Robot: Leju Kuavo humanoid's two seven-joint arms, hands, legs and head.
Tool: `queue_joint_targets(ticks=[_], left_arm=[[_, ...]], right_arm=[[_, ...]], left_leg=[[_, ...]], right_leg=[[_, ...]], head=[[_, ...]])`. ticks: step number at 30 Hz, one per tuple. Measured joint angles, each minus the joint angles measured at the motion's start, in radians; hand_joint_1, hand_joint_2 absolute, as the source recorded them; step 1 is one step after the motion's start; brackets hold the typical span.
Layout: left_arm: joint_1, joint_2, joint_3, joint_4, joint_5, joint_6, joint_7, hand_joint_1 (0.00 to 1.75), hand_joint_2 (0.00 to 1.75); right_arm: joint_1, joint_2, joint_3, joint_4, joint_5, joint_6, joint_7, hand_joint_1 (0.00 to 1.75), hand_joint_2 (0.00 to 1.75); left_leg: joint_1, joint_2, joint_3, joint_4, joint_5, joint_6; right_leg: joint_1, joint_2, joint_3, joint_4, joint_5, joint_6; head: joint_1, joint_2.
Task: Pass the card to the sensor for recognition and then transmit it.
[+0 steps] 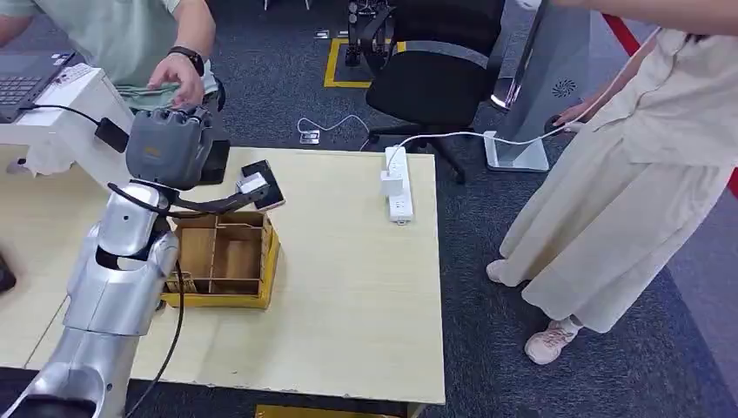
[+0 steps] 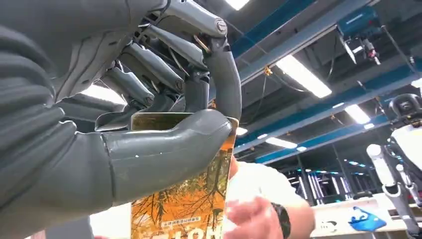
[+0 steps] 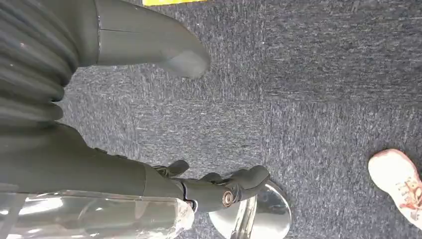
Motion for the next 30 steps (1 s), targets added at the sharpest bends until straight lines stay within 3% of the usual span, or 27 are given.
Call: queue_joint_targets(ticks=[7,30], left_arm=[[-0.033,-0.012,-0.029,0.046,0.000,0.006,0.059,1.75,1.75],[-0.076,-0.004,-0.072,0.164,0.000,0.008,0.111,1.75,1.75]], right_arm=[[0.000,0.001,0.002,0.006,-0.003,0.000,0.003,0.00,1.75],[0.012,0.001,-0.005,0.010,-0.011,0.000,0.007,0.00,1.75]], left_leg=[[0.000,0.000,0.000,0.000,0.000,0.000],[0.000,0.000,0.000,0.000,0.000,0.000]], right_leg=[[0.000,0.000,0.000,0.000,0.000,0.000],[0.000,0.000,0.000,0.000,0.000,0.000]], head=[[0.000,0.000],[0.000,0.000]])
